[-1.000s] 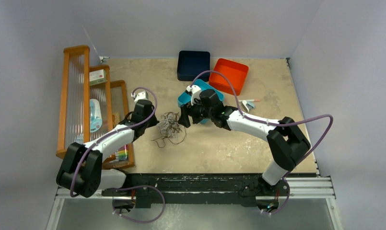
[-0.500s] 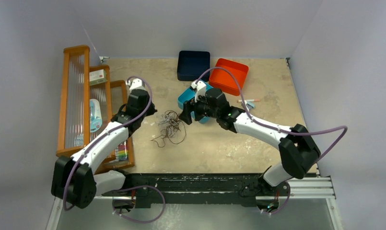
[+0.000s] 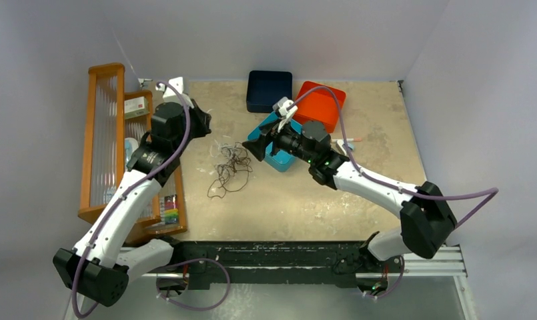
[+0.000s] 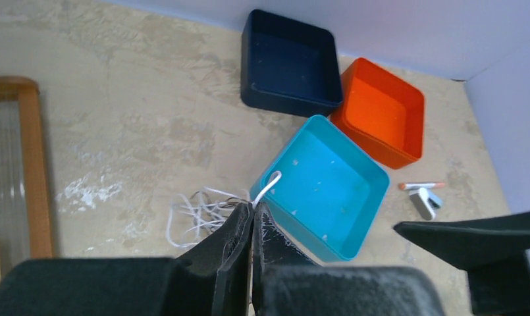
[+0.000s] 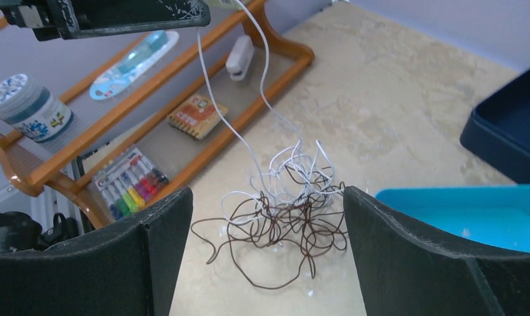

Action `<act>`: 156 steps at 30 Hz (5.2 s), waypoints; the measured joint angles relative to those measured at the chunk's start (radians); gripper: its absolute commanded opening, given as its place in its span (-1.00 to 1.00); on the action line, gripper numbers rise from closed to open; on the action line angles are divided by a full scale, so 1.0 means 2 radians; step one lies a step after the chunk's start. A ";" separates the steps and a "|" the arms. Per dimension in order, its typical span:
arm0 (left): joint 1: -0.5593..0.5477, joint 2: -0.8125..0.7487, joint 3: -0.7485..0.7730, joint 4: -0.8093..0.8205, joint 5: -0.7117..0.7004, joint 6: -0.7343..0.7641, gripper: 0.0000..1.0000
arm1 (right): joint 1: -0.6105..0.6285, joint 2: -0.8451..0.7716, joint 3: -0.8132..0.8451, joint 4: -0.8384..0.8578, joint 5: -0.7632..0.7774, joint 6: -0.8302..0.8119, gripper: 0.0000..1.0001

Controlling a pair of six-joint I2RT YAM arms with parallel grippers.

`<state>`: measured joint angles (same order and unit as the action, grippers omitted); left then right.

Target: Untangle the cables

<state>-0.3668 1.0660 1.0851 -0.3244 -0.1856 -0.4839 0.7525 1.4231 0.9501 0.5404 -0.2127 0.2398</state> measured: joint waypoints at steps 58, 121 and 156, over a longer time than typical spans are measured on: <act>0.000 0.084 0.367 -0.051 0.081 0.014 -1.00 | 0.021 0.345 0.157 0.204 -0.164 -0.010 0.22; 0.000 0.107 0.473 -0.006 0.024 0.011 -1.00 | 0.039 0.295 0.227 0.177 -0.104 -0.073 0.47; 0.000 0.198 0.621 0.098 0.040 -0.041 -1.00 | 0.063 0.246 -0.078 0.199 -0.089 -0.018 0.02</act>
<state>-0.3668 1.4624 2.3264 -0.1276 -0.1047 -0.5652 0.8787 1.9148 0.7948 0.9379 -0.3904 0.2043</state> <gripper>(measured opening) 0.009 0.468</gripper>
